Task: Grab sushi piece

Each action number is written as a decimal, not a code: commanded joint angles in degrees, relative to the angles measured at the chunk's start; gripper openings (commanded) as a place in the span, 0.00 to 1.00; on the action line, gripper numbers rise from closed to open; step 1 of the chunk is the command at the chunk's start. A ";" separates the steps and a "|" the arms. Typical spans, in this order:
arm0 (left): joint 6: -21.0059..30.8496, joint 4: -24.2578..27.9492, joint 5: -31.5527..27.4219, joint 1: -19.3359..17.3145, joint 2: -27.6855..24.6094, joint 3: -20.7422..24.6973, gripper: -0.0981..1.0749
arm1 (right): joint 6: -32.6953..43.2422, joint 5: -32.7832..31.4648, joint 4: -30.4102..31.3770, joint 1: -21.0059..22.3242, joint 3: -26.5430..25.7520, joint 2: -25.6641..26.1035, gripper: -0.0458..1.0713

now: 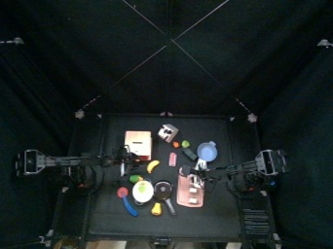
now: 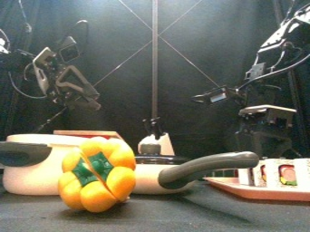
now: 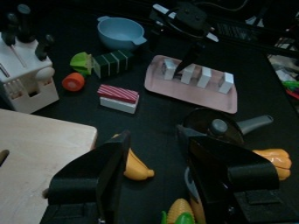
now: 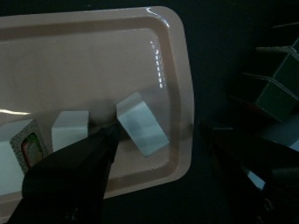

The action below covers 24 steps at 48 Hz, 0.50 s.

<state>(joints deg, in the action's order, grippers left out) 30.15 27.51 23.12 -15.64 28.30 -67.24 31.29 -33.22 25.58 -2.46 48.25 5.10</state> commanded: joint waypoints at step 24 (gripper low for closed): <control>0.00 -0.09 0.18 -0.44 0.09 0.18 0.80 | 0.18 -0.18 0.79 0.26 -2.02 1.41 0.60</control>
<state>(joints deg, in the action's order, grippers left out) 30.15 27.51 23.12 -16.00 28.30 -67.68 31.46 -33.31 26.28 -2.29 47.72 4.92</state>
